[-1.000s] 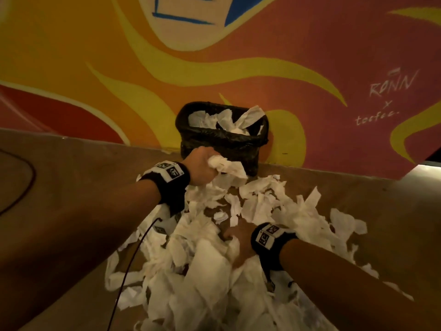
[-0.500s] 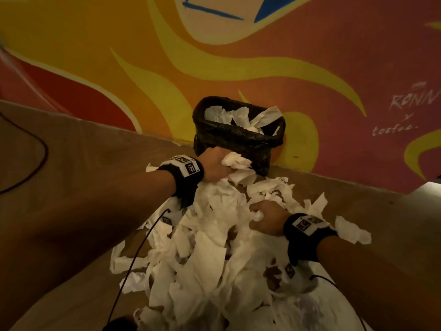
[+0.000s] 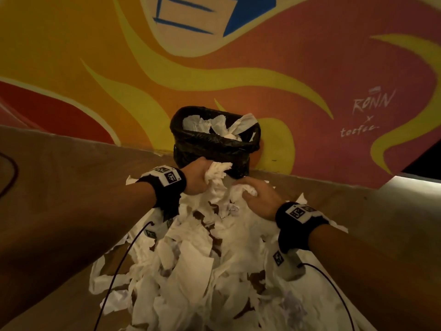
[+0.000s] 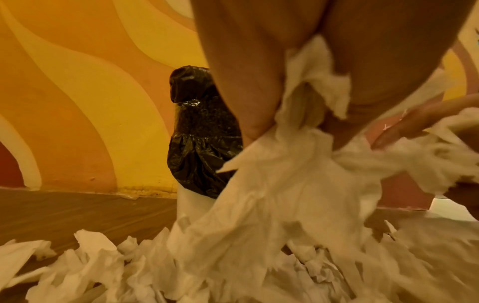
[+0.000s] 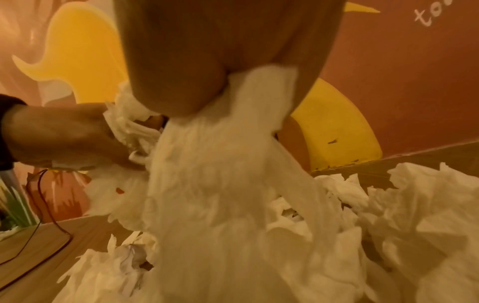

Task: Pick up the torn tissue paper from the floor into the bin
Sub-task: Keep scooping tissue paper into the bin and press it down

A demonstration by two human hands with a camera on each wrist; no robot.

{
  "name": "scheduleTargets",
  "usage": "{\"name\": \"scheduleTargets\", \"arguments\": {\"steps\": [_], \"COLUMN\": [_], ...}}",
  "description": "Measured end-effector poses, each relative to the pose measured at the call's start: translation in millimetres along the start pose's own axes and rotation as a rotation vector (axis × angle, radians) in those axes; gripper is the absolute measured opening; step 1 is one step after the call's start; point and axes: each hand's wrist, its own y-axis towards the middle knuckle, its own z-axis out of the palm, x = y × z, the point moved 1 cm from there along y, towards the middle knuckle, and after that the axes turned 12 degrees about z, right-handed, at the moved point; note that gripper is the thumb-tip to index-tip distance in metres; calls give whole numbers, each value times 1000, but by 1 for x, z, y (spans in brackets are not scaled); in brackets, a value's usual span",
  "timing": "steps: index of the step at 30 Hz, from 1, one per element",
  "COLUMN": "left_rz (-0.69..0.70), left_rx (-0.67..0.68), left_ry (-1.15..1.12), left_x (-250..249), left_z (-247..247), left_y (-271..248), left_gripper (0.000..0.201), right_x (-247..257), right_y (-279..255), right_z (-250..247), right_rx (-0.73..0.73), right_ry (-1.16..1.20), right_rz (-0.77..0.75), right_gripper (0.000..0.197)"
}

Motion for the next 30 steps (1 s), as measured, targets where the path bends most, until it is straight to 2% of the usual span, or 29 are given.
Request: {"name": "scheduleTargets", "arguments": {"steps": [2,4,7,9,11,14,15,16,17,19,20,21,23,25,27,28,30], "left_rz": [-33,-27,10,-3,-19,-33,-44,-67,-108,-175,-175,-172,-192,-214,-192,-172,-129], "left_rx": [26,43,19,-7,-67,-130,-126,-120,-115,-102,-102,-103,-136,-229,-288,-290,-295], "left_ry": [-8,-32,-65,-64,-72,-122,-155,-183,-184,-260,-332,-403,-478,-506,-516,-496,-453], "left_x": [6,8,6,7,9,10,13,15,18,18,16,13,8,9,10,8,5], "left_z": [2,1,-1,-2,-1,-2,0,1,1,0,0,0,-3,-7,-8,-9,-11], "left_y": [1,2,2,2,0,0,2,3,5,5,6,6,7,8,9,7,6], "left_gripper": [31,34,29,33,30,23,21,20,31,80,93,94,79,61,35,25,17], "right_x": [2,4,4,3,1,-1,-1,-1,1,4,3,4,5,8,16,20,23], "right_y": [0,0,2,2,3,5,5,6,5,4,6,6,9,12,13,12,15], "right_z": [1,0,-2,-4,-7,-14,-17,-20,-24,-32,-36,-40,-46,-52,-58,-60,-62], "right_rx": [-30,-8,100,122,97,79,74,61,56,37,14,-11,-66,-97,-121,-109,-57], "right_ry": [-18,-66,-192,-229,-252,-302,-290,-254,-213,-115,-82,-65,-17,73,170,217,292], "right_rz": [31,64,108,136,114,56,43,16,-11,-42,-47,-37,-35,-23,-25,-8,76], "right_gripper": [31,45,75,78,61,14,7,8,13,23,25,25,27,27,23,24,32]}}
